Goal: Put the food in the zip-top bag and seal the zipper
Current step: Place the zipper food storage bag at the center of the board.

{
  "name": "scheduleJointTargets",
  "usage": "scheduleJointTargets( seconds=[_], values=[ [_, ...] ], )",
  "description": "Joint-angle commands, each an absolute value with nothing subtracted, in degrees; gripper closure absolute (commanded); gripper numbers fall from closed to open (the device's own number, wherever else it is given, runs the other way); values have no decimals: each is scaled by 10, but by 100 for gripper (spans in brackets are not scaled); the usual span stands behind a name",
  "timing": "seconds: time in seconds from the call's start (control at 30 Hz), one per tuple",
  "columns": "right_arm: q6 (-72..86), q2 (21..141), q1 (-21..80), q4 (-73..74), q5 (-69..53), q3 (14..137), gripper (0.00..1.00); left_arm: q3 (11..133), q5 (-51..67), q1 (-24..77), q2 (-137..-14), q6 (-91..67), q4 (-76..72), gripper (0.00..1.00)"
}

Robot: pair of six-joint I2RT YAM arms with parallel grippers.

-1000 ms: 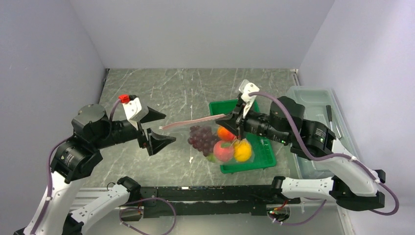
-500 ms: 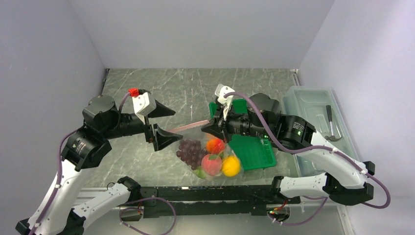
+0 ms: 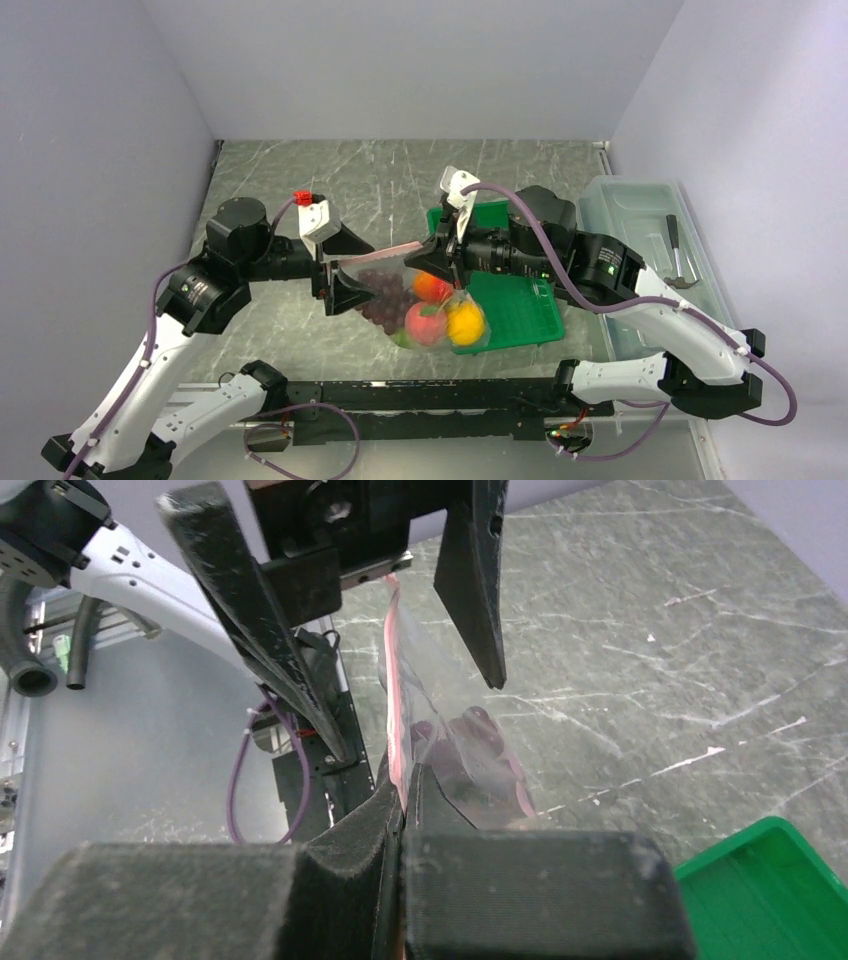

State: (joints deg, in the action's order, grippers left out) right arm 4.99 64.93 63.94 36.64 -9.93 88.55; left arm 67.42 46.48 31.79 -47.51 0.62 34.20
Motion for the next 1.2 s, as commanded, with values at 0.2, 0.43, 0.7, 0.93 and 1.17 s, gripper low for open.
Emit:
scheduleJointTargets(
  seconds=[0.2, 0.43, 0.7, 0.93, 1.17],
  values=[
    [66, 636, 639, 273, -123, 911, 100, 681, 492, 316, -488, 23, 325, 32],
    [73, 626, 639, 257, -112, 894, 100, 683, 489, 316, -498, 26, 331, 96],
    [74, 613, 638, 259, -82, 875, 100, 693, 457, 316, -514, 23, 331, 100],
    [76, 594, 636, 284, -3, 865, 58, 707, 397, 316, -526, 23, 333, 100],
    [63, 552, 635, 310, 57, 853, 35, 746, 290, 316, -548, 33, 359, 100]
  ],
)
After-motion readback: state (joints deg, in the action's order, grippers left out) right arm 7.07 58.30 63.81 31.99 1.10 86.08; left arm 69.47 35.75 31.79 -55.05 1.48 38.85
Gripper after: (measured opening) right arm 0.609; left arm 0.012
